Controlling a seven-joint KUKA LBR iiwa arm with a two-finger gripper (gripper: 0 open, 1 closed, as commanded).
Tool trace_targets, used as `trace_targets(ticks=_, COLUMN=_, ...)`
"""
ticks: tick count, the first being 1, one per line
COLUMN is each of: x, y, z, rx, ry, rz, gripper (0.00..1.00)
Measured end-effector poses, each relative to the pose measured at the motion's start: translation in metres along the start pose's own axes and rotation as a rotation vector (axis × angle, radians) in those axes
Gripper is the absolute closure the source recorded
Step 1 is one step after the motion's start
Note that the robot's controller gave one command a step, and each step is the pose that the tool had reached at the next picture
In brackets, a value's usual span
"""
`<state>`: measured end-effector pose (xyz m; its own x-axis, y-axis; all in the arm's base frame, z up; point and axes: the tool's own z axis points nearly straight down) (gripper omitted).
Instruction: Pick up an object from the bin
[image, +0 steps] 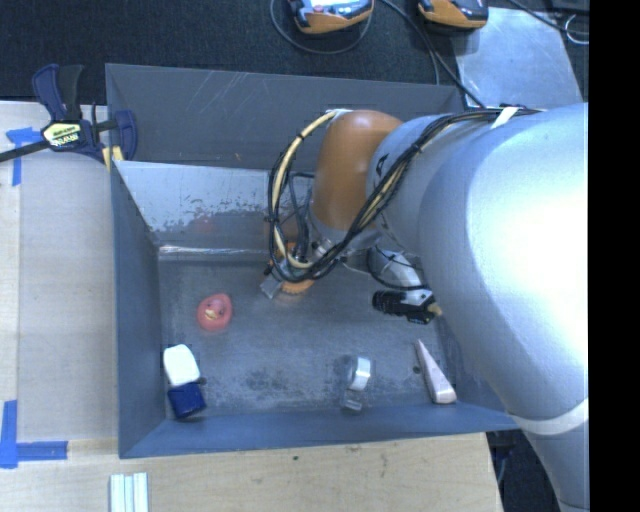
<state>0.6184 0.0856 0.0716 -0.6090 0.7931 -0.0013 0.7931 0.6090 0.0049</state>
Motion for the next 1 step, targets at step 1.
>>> trace_targets(ticks=1, x=0.0001, y=-0.0007, z=-0.0019, rx=0.001, ry=0.000, rz=-0.002, gripper=1.00)
